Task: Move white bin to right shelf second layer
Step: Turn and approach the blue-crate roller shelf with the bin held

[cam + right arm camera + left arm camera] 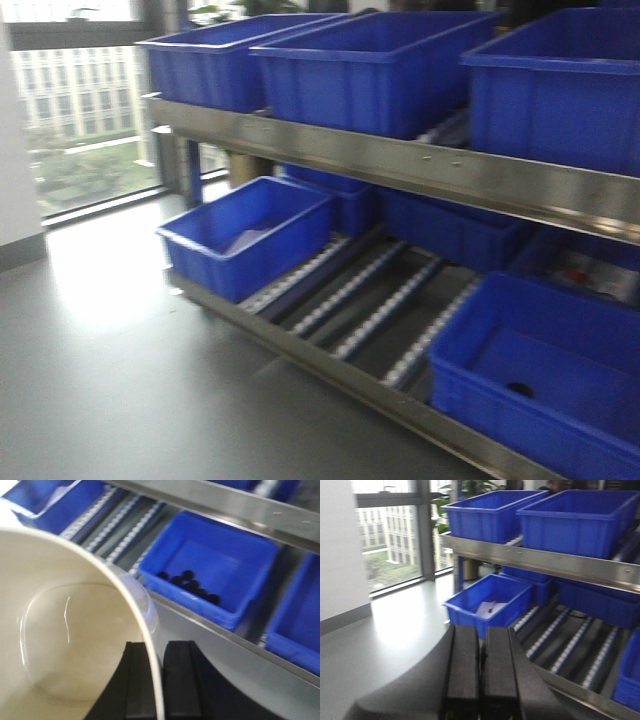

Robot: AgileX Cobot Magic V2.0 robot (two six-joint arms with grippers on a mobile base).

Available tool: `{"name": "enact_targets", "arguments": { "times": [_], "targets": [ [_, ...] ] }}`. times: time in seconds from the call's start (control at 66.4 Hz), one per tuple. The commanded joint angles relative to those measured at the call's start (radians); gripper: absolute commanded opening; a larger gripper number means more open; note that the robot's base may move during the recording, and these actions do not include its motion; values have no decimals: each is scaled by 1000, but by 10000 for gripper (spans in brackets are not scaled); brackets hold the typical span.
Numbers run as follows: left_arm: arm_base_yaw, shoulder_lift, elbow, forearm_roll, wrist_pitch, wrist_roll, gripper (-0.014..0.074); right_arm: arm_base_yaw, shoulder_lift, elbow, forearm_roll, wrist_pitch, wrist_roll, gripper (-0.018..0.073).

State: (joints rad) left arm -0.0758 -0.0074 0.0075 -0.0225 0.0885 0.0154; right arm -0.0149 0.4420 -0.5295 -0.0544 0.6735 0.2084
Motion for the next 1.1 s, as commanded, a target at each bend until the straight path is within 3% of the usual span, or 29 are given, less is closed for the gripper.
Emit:
{"name": "enact_targets", "arguments": {
  "times": [0.0,1.084],
  "targets": [
    [-4,-16,37,-6,-79,-3,85,-4,3,-32,-7,-94,2,109],
    [-4,-16,37,-6,-79,-3,85,-4,3,-32,-7,-94,2,109]
  ]
}}
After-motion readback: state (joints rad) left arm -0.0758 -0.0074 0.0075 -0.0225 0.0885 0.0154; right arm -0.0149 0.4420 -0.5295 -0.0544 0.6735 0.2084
